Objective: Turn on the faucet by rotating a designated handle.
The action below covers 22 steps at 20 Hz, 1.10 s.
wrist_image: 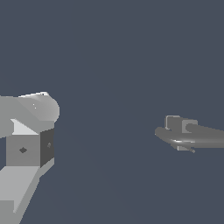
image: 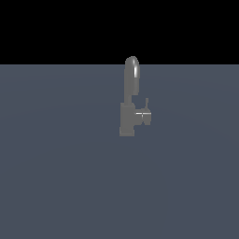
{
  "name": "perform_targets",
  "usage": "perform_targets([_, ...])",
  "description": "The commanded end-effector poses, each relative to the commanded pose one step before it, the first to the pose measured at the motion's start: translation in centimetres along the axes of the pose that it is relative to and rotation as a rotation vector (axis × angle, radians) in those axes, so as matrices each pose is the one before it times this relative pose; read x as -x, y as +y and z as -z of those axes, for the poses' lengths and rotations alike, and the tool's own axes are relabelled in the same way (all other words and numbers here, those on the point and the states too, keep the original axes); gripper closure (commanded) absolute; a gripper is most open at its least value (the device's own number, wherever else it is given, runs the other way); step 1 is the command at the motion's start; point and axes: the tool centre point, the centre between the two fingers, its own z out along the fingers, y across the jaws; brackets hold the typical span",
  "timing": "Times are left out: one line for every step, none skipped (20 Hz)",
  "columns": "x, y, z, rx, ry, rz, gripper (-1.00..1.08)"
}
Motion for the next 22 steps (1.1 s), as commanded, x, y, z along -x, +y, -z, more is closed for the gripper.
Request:
perform_targets([0.000,0.001,0.000,0.00000,0.00000,0.00000,1.08])
perform_targets([0.000,-0.023,0.009,0.00000,0.00000,0.00000,1.08])
perform_targets([-0.056,0.023,-0.009,-0.00123,-0.00120,-0.00116,1.08])
perform_targets([-0.067,-0.004,0.002,-0.00148,-0.00144,-0.00139,1.08])
perform_targets([-0.097,-0.001,0.001,-0.00213,-0.00208,-0.00200,1.08])
perform_targets([-0.124,-0.003,0.002,-0.00272,-0.00265,-0.00256,1.08])
perform_targets([-0.151,-0.003,0.002,-0.00334,-0.00325,-0.00313,1.08])
perform_targets([-0.181,-0.002,0.002,-0.00398,-0.00387,-0.00374,1.08])
perform_targets([-0.208,-0.005,0.003,-0.00457,-0.00445,-0.00429,1.08])
perform_targets([-0.237,-0.004,0.003,-0.00521,-0.00507,-0.00489,1.08])
perform_targets([-0.266,-0.004,0.003,-0.00585,-0.00569,-0.00549,1.08])
perform_targets([-0.294,-0.005,0.004,-0.00648,-0.00631,-0.00608,1.08])
perform_targets([-0.323,-0.006,0.004,-0.00712,-0.00694,-0.00669,1.08])
perform_targets([-0.354,-0.005,0.004,-0.00779,-0.00759,-0.00731,1.08])
perform_targets([-0.383,-0.006,0.005,-0.00844,-0.00822,-0.00792,1.08])
perform_targets([-0.413,-0.007,0.005,-0.00911,-0.00887,-0.00854,1.08])
perform_targets([-0.445,-0.006,0.005,-0.00980,-0.00955,-0.00919,1.08])
perform_targets([-0.476,-0.007,0.006,-0.01049,-0.01021,-0.00983,1.08])
perform_targets([-0.508,-0.008,0.007,-0.01119,-0.01090,-0.01048,1.08])
perform_targets([-0.540,-0.008,0.007,-0.01190,-0.01159,-0.01114,1.08])
perform_targets([-0.571,-0.008,0.007,-0.01260,-0.01227,-0.01179,1.08])
perform_targets([-0.585,-0.009,0.008,-0.01291,-0.01256,-0.01207,1.08])
